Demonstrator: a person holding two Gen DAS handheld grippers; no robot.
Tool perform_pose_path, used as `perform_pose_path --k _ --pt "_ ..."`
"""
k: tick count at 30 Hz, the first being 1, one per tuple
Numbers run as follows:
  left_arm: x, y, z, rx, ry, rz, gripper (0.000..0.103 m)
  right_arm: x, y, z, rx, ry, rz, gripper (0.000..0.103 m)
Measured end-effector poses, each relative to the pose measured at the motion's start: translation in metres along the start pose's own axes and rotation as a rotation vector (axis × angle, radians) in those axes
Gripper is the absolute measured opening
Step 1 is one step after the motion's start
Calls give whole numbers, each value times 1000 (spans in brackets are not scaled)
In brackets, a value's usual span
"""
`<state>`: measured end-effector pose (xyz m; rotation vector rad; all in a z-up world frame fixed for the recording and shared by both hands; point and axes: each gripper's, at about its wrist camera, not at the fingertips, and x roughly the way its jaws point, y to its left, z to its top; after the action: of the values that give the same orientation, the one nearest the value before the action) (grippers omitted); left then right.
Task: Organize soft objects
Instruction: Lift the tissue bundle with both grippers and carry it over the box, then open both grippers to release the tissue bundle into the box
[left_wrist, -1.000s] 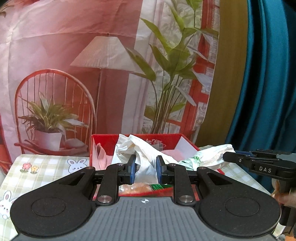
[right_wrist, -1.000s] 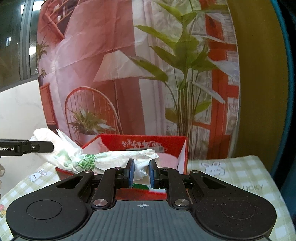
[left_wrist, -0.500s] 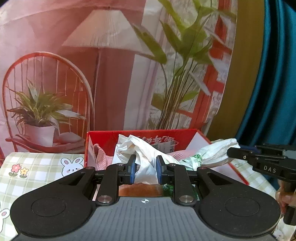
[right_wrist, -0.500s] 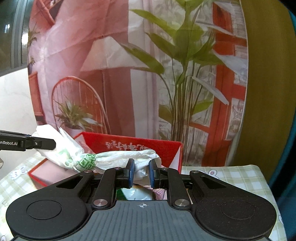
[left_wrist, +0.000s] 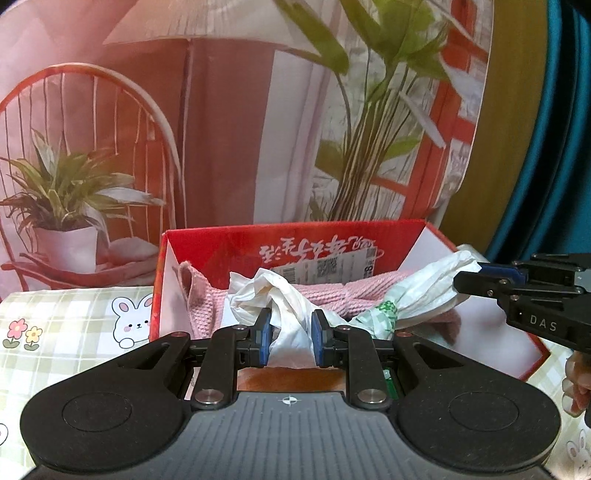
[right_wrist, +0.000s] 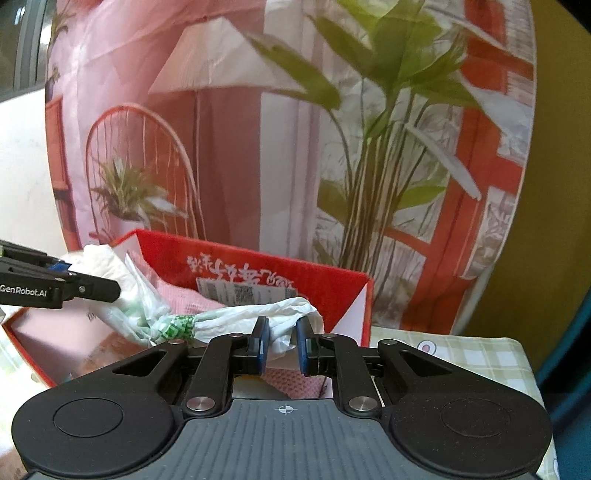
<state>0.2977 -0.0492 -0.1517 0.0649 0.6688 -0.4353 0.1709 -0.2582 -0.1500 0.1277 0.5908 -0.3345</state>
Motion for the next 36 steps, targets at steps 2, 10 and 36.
perform_pose_path --k 2,10,36 --pt "2 1 0 -1 5 1 23 5 2 -2 -11 14 -5 14" --pt "4 3 0 1 18 15 25 15 4 -7 -18 48 -9 15" --pt "-105 -23 -9 31 -85 109 103 -67 8 -16 83 -63 -20 102"
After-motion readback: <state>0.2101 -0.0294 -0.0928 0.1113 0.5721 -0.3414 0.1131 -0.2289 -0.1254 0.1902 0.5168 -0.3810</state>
